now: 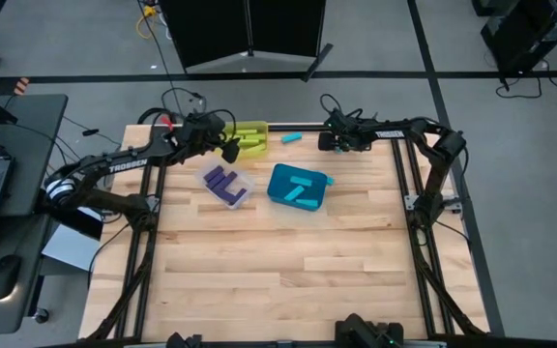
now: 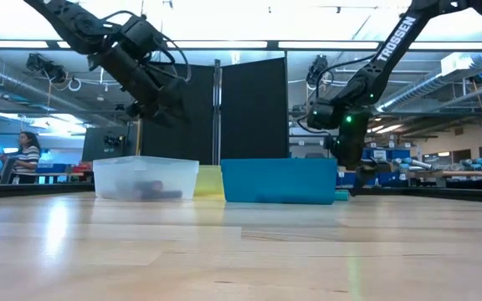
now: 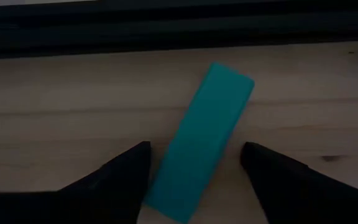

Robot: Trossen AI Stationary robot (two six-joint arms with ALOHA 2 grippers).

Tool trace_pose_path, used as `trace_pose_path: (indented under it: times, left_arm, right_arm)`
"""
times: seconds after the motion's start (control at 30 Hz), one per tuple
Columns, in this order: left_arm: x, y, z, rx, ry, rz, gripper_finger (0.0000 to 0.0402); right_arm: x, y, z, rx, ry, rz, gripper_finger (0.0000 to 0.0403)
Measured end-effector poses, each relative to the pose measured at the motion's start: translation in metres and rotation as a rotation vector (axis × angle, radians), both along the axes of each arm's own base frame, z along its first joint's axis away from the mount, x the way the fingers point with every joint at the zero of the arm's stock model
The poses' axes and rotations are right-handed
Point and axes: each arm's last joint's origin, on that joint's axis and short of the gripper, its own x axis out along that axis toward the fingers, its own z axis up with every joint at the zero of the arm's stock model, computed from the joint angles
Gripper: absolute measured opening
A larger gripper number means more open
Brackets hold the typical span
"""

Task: Sort blocks
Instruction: Put the blue block into the blue bin

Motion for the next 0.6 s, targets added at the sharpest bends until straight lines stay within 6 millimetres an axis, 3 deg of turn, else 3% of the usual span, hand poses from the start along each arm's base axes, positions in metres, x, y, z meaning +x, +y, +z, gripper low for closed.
trace_pose_path:
  times: [0.33, 0.6]
  left_arm:
    - [-0.004, -0.003, -0.004, -0.006, -0.034, 0.014, 0.0357]
    - [-0.004, -0.004, -0.005, -0.051, -0.066, 0.021, 0.0357]
  right_arm:
    - [0.002, 0.002, 0.003, -0.024, 0.024, 0.050, 0.0120]
    - [0.007, 0.012, 0.012, -0.051, 0.052, 0.125, 0.0117]
